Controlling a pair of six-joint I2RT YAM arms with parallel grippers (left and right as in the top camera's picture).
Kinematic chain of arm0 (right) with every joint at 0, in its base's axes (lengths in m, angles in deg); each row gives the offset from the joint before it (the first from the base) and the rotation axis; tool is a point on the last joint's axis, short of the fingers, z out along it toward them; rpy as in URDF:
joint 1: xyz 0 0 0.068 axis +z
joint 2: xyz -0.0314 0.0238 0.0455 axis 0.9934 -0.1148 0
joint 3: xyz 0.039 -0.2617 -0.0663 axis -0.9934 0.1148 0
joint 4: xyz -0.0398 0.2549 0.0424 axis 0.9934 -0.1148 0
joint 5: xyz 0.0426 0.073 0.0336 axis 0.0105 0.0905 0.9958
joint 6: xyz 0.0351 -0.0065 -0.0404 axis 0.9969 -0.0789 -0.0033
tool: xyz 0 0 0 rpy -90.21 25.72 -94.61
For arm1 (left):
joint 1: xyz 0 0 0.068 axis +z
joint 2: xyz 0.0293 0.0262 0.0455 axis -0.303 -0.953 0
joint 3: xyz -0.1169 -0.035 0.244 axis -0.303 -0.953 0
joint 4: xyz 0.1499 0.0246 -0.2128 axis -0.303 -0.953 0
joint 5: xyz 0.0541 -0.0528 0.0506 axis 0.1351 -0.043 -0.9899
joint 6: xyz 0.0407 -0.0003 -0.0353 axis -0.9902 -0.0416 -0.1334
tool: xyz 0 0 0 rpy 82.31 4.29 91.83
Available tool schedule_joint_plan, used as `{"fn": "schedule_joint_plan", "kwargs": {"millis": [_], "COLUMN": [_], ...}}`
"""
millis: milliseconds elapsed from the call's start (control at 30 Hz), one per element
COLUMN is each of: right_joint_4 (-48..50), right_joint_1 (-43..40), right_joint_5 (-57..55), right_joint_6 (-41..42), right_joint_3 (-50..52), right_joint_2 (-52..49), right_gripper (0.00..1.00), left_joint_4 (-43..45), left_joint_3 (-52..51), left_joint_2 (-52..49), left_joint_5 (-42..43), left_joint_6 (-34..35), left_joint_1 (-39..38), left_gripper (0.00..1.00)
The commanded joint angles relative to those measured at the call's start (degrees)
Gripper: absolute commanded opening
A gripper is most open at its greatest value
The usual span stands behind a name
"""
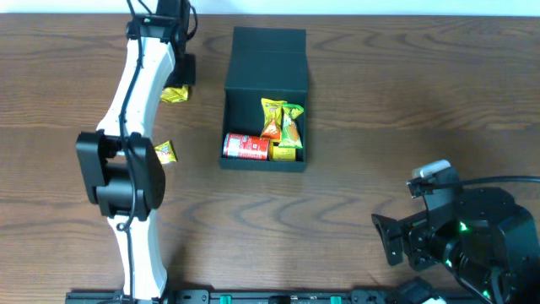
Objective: Pack container
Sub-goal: 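Move the left gripper to the yellow Apollo pack left of box, then grasp the Apollo chocolate pack with the left gripper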
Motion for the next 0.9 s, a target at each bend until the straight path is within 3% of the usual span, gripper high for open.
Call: {"fn": "schedule_joint_plan", "kwargs": {"millis": [0,100,267,400,533,733,867], "right_joint_4": [-0.09,-0.07,-0.04,-0.04,-0.04,-0.04,-0.09], "right_joint_1": [-0.26,-0.26,-0.26,-0.26,-0.26,-0.26,-0.26], "right_joint_5": [0.00,0.00,0.00,0.00,0.00,0.00,0.02], "right_joint_6": [0.44,0.44,0.44,0.20,0.20,0.20,0.22], "right_joint_3": [-0.52,-0.52,-0.52,-0.52,-0.52,-0.52,-0.52], "right_joint_2": [-0.09,-0.09,-0.09,-0.09,-0.09,-0.09,-0.09], "right_gripper": [0.99,0.99,0.99,0.99,0.99,0.99,0.99], "left_joint_4": [0.07,0.31,0.44,0.83,1.77,2.84,6.16], "left_joint_3": [-0.11,-0.22,-0.46,-0.46,-0.46,-0.46,-0.46], "left_joint_2": [-0.46,-0.52,-0.72,-1.20,-2.45,-6.29,-7.54], "left_joint_5": [-1.70,0.11,4.94,9.75,7.39,4.76,2.58], "left_joint_6": [0.66,0.68,-0.63,-4.57,-7.52,-13.73,-14.14], "left_joint_1": [1.92,3.26,4.02,3.28,1.70,0.07,-0.57], "left_gripper": [0.06,0.17,0.47,0.50,0.62,0.60,0.60]}}
